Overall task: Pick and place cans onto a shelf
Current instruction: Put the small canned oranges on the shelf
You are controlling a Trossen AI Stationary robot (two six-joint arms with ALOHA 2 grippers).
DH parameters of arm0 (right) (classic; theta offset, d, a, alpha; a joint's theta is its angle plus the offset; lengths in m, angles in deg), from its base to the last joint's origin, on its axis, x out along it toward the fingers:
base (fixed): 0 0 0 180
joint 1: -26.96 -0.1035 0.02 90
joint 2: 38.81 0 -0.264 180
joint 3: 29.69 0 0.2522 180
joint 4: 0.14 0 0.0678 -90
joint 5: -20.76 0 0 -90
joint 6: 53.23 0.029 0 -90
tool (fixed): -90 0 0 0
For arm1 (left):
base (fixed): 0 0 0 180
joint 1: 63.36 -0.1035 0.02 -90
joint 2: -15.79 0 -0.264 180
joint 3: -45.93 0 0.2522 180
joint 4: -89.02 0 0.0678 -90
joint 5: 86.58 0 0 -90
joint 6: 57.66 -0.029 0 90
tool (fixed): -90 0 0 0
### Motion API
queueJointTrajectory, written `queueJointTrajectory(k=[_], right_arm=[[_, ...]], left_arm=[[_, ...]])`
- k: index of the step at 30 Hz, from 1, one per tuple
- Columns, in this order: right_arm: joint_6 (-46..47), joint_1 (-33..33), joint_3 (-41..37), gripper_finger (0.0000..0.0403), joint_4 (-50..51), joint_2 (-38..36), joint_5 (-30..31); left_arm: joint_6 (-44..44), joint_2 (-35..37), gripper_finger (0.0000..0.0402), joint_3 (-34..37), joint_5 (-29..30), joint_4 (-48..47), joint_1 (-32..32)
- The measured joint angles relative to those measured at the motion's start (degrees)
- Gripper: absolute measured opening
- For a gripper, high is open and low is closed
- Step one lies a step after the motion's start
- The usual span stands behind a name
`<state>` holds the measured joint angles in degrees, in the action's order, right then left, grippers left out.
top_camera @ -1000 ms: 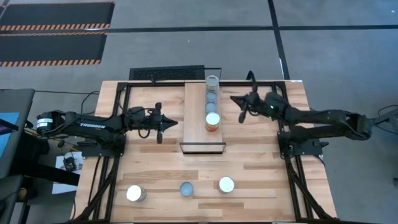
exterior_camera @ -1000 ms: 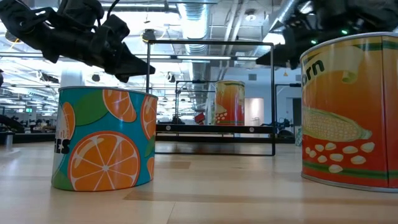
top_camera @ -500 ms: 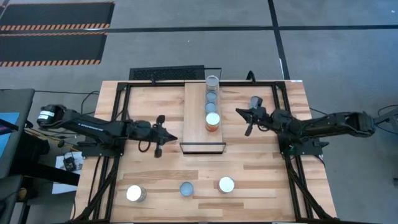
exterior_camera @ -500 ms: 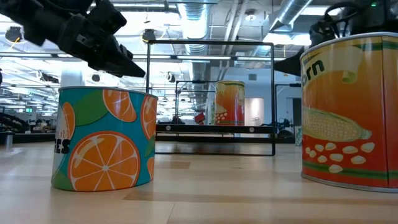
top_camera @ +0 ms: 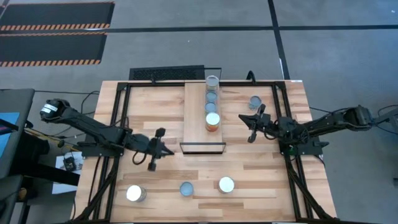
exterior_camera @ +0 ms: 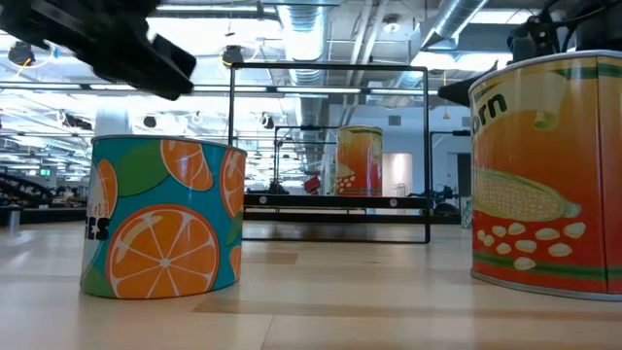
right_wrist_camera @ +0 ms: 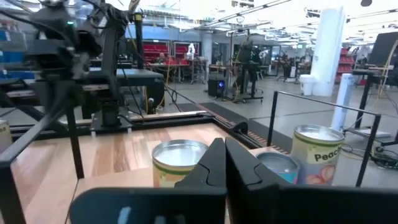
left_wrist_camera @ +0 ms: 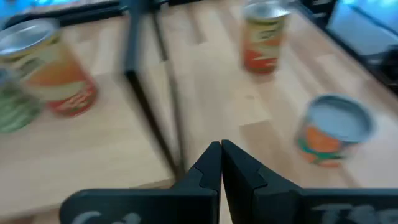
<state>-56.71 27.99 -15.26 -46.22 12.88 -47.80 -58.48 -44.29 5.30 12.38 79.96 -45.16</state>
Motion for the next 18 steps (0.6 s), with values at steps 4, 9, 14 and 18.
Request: queueJointTrajectory(k=[4, 9, 14, 18], right_arm=[[-0.02, 0.75, 0.0, 0.0009, 0.15, 0.02, -0.03], [0.0, 1.35, 0.0, 0.0007, 0.17, 0.02, -0.17], [0.3, 1.29, 0.0, 0.0008, 0.08, 0.02, -0.27], [0.45, 1.23, 0.02, 0.0008, -0.15, 0.02, -0.29]], left_arm=[[0.96, 0.0, 0.0002, 0.0, 2.78, 2.38, 6.47], [3.91, -0.96, 0.0002, -0.06, 7.84, 6.45, 13.95], [7.68, -7.8, 0.0004, -3.98, 9.16, 6.82, 17.82], [7.43, -16.48, 0.0022, -10.35, 9.36, 4.9, 19.45]])
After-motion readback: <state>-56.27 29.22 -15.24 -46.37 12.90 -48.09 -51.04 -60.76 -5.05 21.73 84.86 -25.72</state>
